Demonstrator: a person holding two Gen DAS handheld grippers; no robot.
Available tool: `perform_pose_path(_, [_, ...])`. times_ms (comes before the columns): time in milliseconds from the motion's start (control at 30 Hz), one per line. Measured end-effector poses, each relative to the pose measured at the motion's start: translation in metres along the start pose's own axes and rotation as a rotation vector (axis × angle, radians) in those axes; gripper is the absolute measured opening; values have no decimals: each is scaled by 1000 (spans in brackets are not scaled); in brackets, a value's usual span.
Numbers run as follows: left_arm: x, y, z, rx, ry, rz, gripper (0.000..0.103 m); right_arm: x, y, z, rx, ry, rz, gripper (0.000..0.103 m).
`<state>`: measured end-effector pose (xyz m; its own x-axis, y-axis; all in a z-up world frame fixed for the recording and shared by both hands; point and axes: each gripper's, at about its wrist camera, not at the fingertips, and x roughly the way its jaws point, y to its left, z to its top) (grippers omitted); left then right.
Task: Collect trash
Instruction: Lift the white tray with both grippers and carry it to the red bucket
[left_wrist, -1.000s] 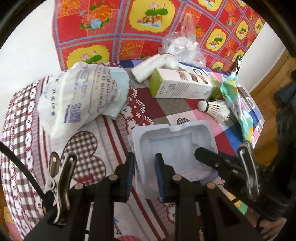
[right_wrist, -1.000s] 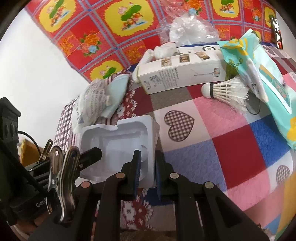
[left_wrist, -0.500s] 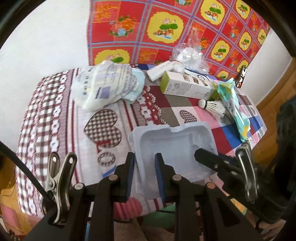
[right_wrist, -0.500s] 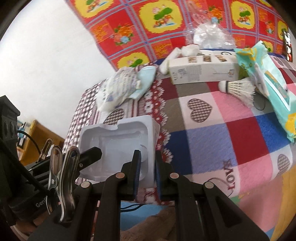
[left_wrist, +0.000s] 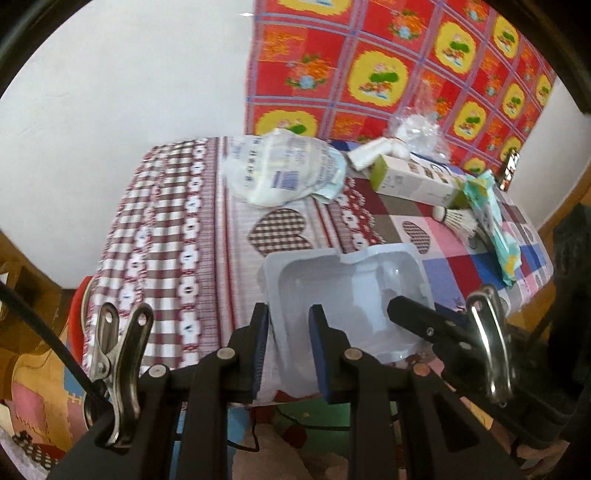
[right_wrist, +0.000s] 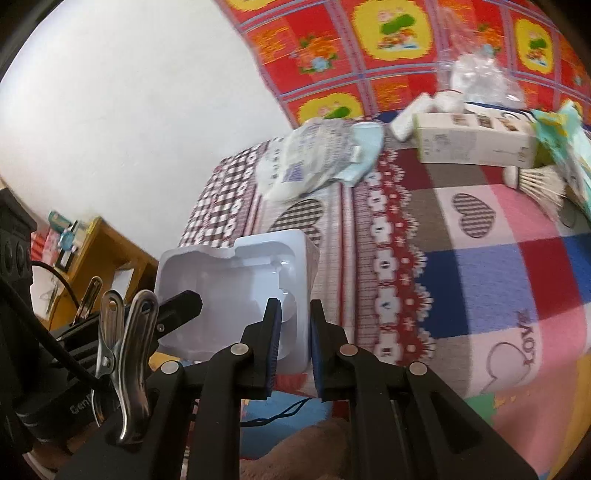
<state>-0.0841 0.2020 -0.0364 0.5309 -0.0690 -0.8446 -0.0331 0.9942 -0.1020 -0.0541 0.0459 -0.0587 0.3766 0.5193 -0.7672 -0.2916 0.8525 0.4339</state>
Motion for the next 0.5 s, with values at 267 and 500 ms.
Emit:
perform_pose_path(267, [-9, 41, -3, -82, -16, 14, 23, 24, 39, 12, -67, 25, 7, 16])
perform_pose_path(500, [-11, 90, -5, -139, -21, 26, 23, 61, 89, 21, -133, 63, 29, 16])
